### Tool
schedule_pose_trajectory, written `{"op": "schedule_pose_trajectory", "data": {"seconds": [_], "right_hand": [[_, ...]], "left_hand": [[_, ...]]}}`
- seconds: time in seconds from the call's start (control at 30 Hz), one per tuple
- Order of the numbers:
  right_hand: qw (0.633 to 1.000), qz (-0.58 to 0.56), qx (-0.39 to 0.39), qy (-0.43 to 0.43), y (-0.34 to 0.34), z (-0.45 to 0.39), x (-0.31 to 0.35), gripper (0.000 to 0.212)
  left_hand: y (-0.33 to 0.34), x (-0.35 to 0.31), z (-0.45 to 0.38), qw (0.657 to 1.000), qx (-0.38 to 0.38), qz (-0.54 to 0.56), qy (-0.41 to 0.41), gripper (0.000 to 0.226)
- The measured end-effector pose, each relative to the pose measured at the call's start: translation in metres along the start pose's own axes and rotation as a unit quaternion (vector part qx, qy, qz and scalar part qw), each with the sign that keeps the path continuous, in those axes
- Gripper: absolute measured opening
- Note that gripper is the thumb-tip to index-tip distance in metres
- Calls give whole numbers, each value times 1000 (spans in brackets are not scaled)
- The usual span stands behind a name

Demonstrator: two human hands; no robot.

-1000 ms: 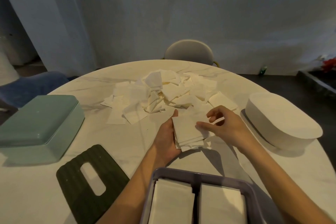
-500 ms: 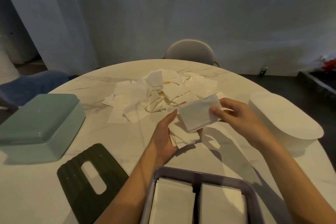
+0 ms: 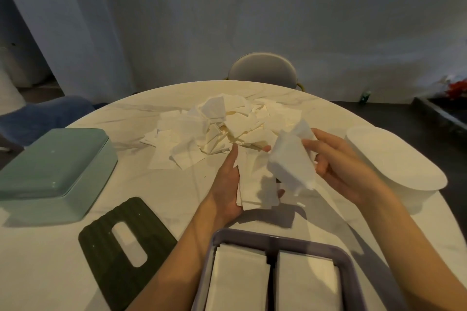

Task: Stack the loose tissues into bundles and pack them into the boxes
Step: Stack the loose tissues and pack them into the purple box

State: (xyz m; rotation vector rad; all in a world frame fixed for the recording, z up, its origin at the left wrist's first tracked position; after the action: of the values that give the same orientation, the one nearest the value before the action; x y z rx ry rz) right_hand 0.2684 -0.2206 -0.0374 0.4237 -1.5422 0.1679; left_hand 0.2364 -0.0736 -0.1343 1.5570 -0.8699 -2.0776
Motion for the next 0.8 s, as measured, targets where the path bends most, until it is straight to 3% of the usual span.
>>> {"op": "schedule_pose_trajectory", "data": {"seconds": [0.1, 0.17, 0.23, 0.3, 0.37, 0.53, 0.63, 0.73, 0.8], "right_hand": [[997, -24, 72, 4, 17, 8, 3, 36], [996, 18, 85, -2, 25, 11, 1, 29], [984, 163, 65, -28, 25, 6, -5, 23], [940, 330, 44, -81, 24, 0, -7, 17], [903, 413, 10, -120, 19, -4, -9, 15], [915, 372, -32, -155, 6, -5, 2, 23], [953, 274, -48, -117, -3, 0, 12, 23], [988, 140, 16, -55, 4, 5, 12, 33], [987, 140, 69, -30, 19, 8, 3, 32]], "left_hand": [[0, 6, -1, 999, -15, -47, -16, 74], [2, 13, -2, 998, -9, -59, -34, 76], [6, 17, 0, 997, 2, -67, -44, 81], [13, 20, 3, 996, 27, -63, -53, 89], [24, 21, 8, 995, 60, -50, -57, 95], [31, 24, 9, 993, 85, -38, -66, 89], [23, 25, 5, 995, 53, 12, -79, 82], [19, 25, 2, 993, 28, 63, -95, 76], [19, 28, 2, 992, 32, 59, -103, 74]]}}
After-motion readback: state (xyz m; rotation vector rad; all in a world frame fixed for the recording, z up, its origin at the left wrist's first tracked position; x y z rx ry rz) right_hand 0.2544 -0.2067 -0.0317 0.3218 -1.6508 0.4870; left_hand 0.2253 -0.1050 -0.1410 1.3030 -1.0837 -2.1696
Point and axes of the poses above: each hand's wrist, its own z-axis away from the middle knuckle, its own y-axis out of the palm, x = y × z, the point moved 10 cm from there along -z, towards the middle knuckle, and after that the axes turned 3 degrees about -z, right-handed, at the moved point
